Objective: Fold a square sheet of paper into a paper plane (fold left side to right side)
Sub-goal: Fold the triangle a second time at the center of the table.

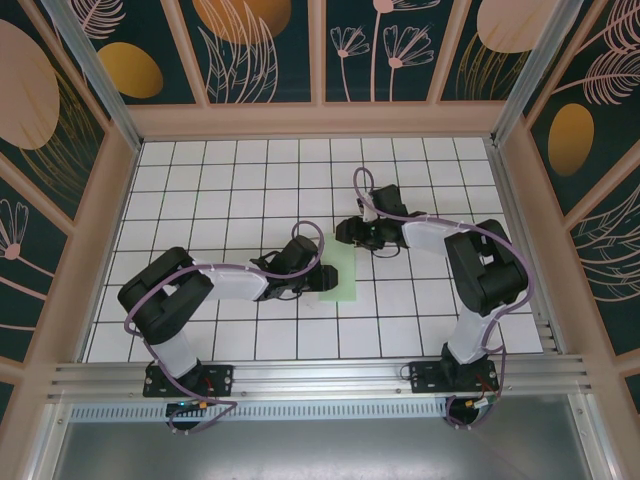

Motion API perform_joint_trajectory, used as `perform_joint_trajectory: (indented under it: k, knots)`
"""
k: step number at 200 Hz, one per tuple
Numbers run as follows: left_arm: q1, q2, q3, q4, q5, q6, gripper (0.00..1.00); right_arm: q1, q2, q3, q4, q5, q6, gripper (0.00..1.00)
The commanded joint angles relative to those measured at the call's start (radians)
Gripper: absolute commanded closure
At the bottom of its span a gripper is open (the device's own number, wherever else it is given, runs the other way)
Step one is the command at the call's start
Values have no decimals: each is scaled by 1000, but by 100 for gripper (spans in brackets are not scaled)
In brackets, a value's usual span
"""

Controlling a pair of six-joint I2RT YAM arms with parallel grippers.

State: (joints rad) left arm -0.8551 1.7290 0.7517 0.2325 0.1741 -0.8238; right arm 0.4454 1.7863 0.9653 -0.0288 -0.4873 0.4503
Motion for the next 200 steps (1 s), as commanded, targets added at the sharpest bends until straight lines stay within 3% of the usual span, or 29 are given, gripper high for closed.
perform_joint_trajectory:
  k: [1,80,135,200]
  knots:
    - [-9,-9,-20,0,-5,5,54,6,-38,-29,22,-34,-5,45]
    - [-8,-161,-20,-40,-47,31,42,7,-52,-61,29,-85,14,55]
    - [-10,-310,-77,-76,-120,120,41,9,-78,-75,-7,-101,50,58]
    - [-162,-288,-6,-199,-265,176,41,9,-71,-39,-119,-122,87,67]
